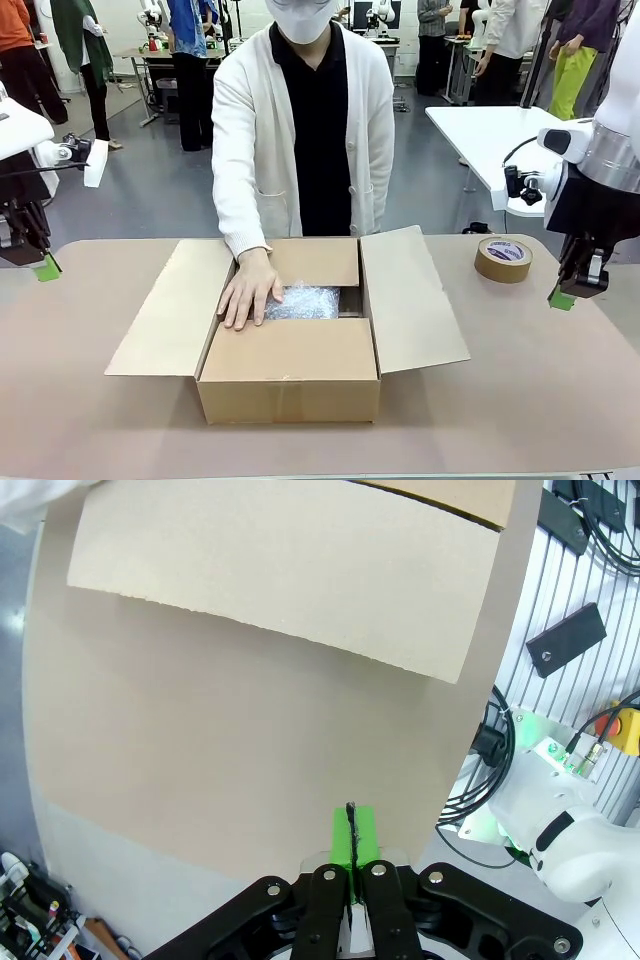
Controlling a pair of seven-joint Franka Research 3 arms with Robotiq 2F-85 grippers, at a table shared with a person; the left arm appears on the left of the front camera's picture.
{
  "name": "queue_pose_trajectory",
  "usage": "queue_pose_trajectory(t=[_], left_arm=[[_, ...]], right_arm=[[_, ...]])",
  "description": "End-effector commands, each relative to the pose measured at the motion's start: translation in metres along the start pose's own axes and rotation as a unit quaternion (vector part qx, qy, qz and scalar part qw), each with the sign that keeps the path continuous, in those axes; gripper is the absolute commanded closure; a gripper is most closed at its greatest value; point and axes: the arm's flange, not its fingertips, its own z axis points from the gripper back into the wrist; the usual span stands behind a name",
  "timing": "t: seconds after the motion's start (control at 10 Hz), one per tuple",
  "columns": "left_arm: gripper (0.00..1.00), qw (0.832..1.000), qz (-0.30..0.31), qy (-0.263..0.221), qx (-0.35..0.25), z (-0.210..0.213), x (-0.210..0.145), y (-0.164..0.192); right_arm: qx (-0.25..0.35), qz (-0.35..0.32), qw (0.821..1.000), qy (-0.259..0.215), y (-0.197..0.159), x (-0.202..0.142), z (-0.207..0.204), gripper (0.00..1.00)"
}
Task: Wrap the clocks to prevent damage.
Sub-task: Push the right (or left) flap of the Package Box to close it.
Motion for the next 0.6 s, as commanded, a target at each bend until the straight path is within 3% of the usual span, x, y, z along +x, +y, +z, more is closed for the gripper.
queue_pose_trajectory(t=[0.0, 0.5], left_arm=[[1.0, 1.0, 0.002, -0.003, 0.004, 0.0006, -0.0005, -0.0008], [1.0, 1.0, 0.002, -0.003, 0.004, 0.0006, -0.0005, -0.0008]], right_arm=[[-0.004, 0.003, 1.0, -0.006, 0.0004, 0.0006, -0.0034, 0.99], [0.0, 0.0, 1.0, 0.0, 0.0, 0.0, 0.0, 0.99]])
